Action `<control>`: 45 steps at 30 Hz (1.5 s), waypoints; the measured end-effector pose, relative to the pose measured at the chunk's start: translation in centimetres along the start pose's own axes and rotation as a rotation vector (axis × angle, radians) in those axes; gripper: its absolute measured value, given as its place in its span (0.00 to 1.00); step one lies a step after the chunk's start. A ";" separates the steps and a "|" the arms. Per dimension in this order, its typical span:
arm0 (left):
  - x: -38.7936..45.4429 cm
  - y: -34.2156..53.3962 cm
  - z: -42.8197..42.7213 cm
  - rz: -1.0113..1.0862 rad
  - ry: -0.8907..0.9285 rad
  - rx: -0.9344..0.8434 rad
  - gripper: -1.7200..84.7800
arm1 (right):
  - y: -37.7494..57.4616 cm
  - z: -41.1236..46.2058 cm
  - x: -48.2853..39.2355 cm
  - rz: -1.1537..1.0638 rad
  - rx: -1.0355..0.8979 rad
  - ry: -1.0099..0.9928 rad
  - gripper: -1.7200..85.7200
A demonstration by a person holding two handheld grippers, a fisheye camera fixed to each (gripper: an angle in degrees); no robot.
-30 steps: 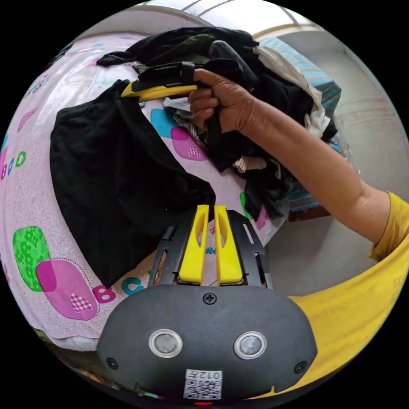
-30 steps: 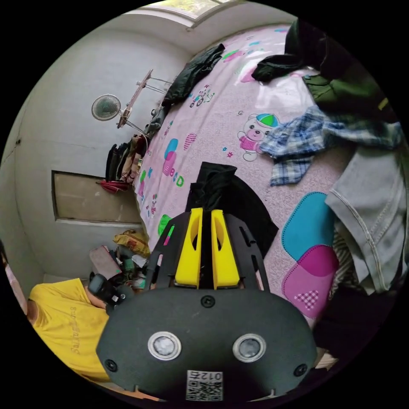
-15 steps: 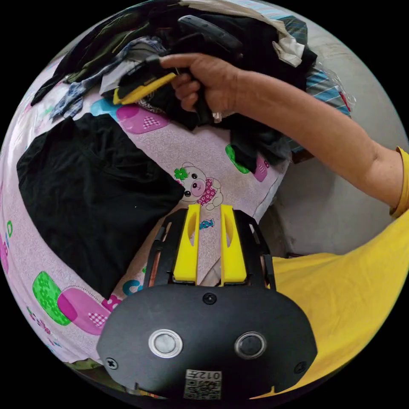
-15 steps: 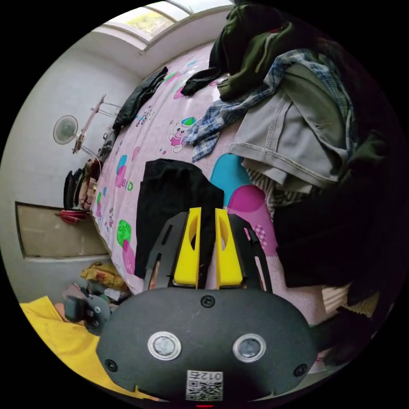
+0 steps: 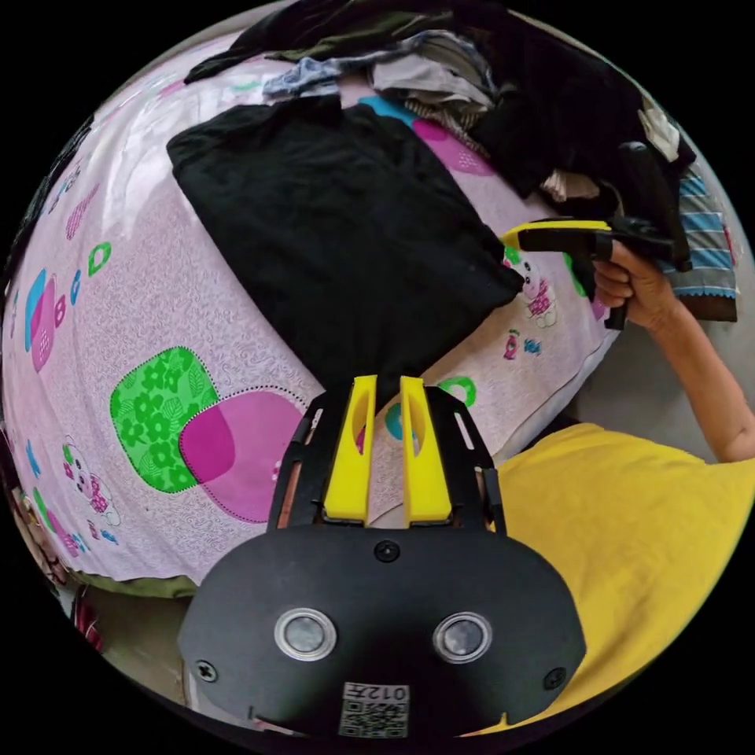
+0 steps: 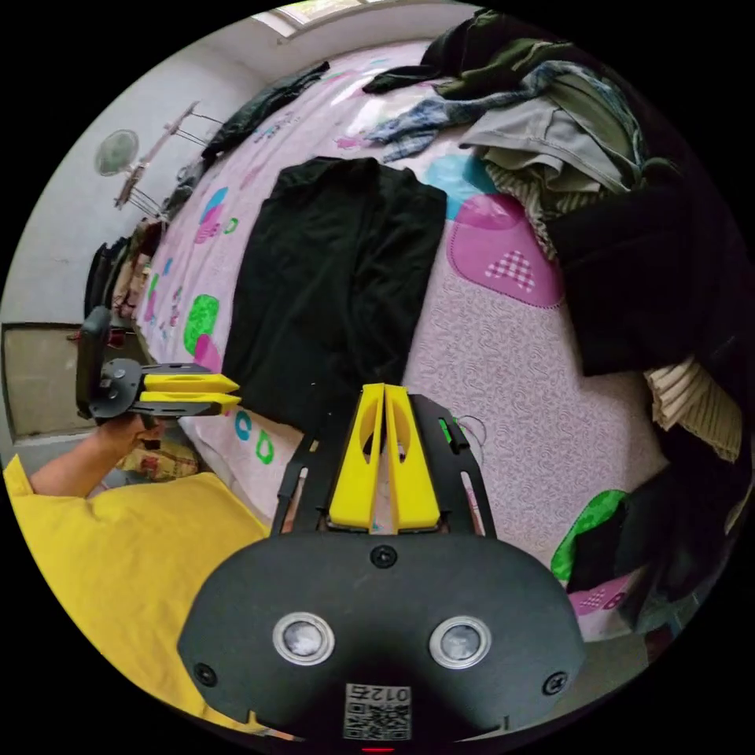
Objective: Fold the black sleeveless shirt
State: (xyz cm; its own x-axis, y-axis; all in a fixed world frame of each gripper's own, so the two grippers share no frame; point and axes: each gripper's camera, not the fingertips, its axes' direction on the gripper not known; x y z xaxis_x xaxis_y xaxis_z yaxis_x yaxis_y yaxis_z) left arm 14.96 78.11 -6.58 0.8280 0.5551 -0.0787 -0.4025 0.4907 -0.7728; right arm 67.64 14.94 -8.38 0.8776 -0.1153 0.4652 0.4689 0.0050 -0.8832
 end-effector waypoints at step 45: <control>14.0 13.1 -1.8 0.165 -0.357 0.159 0.02 | 10.0 9.8 19.8 0.619 0.104 -0.747 0.02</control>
State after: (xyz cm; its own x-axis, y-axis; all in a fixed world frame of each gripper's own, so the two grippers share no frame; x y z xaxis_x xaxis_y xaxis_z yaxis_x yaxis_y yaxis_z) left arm 21.98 91.09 -18.97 0.5714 0.8190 0.0518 -0.5968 0.4581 -0.6588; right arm 90.67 22.47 -7.44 0.7919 0.5966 -0.1303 -0.1212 -0.0557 -0.9911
